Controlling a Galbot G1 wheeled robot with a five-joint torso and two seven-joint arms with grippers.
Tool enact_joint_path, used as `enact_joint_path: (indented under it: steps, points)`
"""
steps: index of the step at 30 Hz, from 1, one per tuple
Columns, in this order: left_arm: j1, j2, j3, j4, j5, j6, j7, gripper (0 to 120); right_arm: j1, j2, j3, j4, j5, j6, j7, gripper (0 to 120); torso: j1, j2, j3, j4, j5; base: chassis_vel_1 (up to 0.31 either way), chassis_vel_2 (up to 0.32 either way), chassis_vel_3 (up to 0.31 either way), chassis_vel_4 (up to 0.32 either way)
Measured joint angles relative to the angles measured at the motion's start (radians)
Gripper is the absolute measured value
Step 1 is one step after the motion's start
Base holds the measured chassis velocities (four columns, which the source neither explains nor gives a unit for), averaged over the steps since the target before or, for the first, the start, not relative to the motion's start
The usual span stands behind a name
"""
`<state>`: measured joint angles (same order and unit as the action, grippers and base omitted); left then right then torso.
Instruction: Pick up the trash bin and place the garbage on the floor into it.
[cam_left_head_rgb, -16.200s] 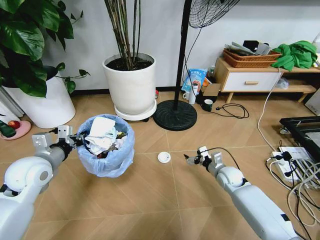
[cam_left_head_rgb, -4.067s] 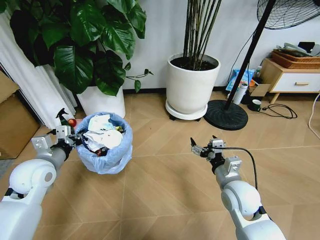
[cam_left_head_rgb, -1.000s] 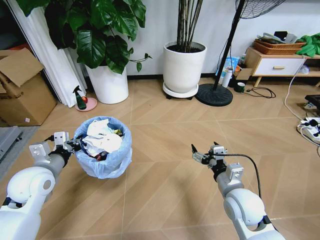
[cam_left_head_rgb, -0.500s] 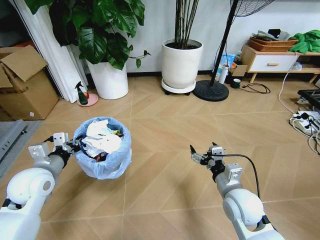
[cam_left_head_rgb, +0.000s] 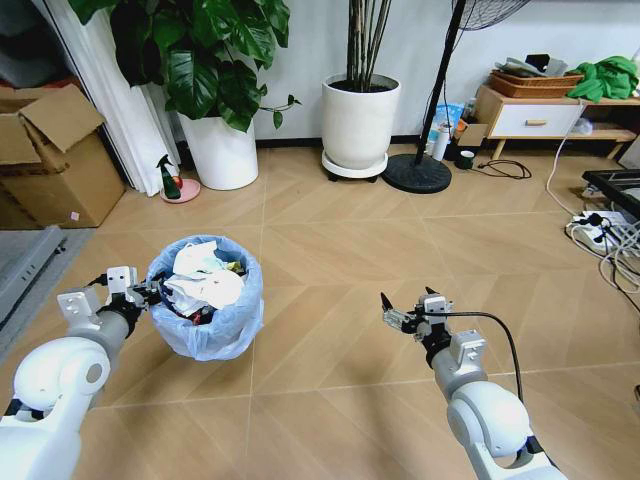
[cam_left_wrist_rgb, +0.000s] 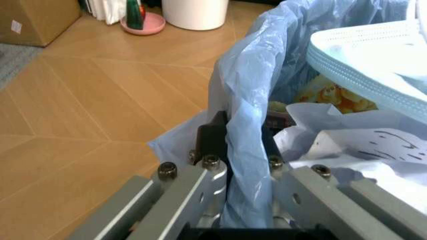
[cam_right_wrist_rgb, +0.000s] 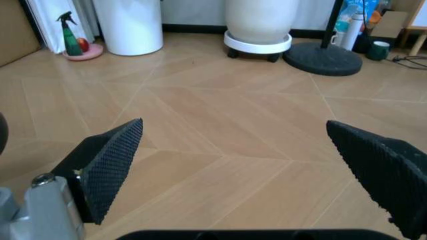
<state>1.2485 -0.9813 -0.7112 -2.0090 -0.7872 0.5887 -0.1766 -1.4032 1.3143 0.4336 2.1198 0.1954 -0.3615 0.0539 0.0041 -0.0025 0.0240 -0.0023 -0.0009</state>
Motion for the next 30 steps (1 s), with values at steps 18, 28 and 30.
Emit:
enact_joint_path:
  steps: [18,28,30]
  points:
    - [0.007,-0.004,0.002,-0.011,0.0,0.0,-0.007,0,-0.011,0.002,-0.004,0.0,-0.026,0.012,-0.001,100,0.0,0.0,0.0,0.0,0.0001,0.151,-0.16,-0.163,0.152]
    - [0.026,-0.005,-0.002,-0.02,0.002,-0.002,-0.008,0,-0.02,0.007,-0.016,0.001,-0.039,0.025,-0.002,100,0.0,0.0,0.0,0.0001,0.0,0.143,-0.141,-0.137,0.143]
    - [0.024,-0.006,-0.001,-0.02,0.002,-0.002,-0.009,0,-0.019,0.005,-0.017,0.001,-0.039,0.025,-0.002,100,0.0,0.0,0.0,0.0001,-0.0002,0.146,-0.147,-0.153,0.15]
